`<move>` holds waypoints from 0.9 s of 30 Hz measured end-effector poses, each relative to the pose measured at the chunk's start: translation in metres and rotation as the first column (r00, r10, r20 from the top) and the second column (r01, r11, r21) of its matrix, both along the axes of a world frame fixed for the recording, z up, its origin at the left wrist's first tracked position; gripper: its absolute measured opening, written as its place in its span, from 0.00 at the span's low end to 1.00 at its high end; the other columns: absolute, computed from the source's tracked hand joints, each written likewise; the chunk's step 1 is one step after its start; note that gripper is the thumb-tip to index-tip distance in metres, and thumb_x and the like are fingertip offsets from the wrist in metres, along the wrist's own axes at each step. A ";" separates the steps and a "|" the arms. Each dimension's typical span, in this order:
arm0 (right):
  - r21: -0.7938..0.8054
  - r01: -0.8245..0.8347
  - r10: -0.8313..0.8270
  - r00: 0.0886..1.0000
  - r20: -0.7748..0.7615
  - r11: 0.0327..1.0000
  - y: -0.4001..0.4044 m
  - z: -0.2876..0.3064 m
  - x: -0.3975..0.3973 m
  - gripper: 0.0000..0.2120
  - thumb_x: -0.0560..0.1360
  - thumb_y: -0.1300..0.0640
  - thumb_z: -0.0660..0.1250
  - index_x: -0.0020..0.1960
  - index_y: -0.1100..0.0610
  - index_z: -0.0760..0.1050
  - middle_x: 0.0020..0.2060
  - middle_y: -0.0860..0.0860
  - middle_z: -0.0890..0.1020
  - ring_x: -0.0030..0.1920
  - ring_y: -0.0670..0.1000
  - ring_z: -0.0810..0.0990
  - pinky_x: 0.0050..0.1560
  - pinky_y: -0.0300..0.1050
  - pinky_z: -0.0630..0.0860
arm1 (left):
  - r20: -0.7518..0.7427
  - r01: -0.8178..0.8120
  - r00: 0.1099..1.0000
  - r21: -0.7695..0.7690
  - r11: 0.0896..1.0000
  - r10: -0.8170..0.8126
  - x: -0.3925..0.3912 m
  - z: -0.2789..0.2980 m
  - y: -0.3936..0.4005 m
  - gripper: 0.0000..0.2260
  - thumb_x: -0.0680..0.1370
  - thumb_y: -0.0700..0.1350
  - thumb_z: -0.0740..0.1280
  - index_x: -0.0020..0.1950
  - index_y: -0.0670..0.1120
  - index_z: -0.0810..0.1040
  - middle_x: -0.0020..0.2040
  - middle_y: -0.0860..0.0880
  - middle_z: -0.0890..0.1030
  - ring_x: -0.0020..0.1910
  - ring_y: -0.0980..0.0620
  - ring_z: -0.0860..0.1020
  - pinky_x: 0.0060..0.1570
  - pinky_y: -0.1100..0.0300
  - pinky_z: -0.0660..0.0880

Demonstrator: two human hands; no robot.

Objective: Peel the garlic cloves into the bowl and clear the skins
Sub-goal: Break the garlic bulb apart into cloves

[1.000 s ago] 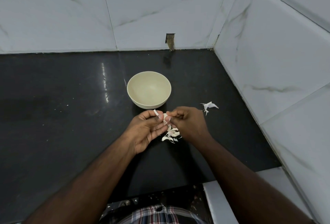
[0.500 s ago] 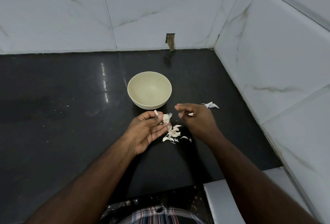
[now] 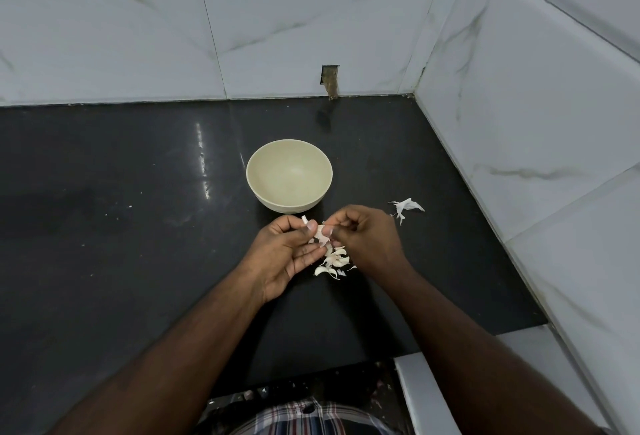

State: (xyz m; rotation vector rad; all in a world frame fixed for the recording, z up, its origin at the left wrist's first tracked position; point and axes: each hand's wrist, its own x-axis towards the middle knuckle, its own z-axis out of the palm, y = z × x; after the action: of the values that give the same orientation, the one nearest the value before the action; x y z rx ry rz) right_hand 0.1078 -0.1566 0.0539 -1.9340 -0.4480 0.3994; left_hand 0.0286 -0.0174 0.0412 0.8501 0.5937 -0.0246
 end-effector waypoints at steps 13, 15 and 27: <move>-0.257 -0.044 0.077 0.990 0.118 0.965 -0.017 -0.001 0.019 0.11 0.78 0.64 0.68 0.54 0.53 0.85 0.56 0.44 0.84 0.54 0.38 0.80 0.56 0.28 0.72 | -0.001 -0.026 1.000 -0.079 0.997 0.026 0.001 -0.001 0.003 0.04 0.81 0.36 0.65 0.53 0.40 0.79 0.54 0.39 0.85 0.49 0.45 0.85 0.45 0.52 0.84; -0.261 -0.029 0.066 0.989 0.135 0.965 -0.019 0.004 0.022 0.10 0.77 0.61 0.70 0.55 0.54 0.85 0.59 0.44 0.83 0.57 0.37 0.79 0.58 0.28 0.70 | -0.009 0.007 1.000 -0.042 0.999 -0.007 0.000 -0.002 0.003 0.07 0.81 0.36 0.64 0.55 0.41 0.81 0.52 0.43 0.85 0.48 0.47 0.83 0.47 0.52 0.84; 0.000 -0.081 0.081 0.995 -0.059 0.997 0.000 0.005 -0.004 0.09 0.71 0.63 0.77 0.48 0.51 0.85 0.40 0.47 0.87 0.43 0.48 0.86 0.51 0.48 0.83 | 0.035 0.023 0.999 0.065 0.998 -0.025 0.000 -0.002 0.003 0.02 0.79 0.35 0.67 0.49 0.37 0.80 0.48 0.40 0.84 0.43 0.51 0.85 0.43 0.61 0.82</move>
State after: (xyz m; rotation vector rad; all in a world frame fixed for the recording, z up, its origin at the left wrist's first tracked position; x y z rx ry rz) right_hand 0.1041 -0.1570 0.0586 -1.9058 -0.4883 0.5087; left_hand 0.0291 -0.0143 0.0390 0.9191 0.5531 -0.0122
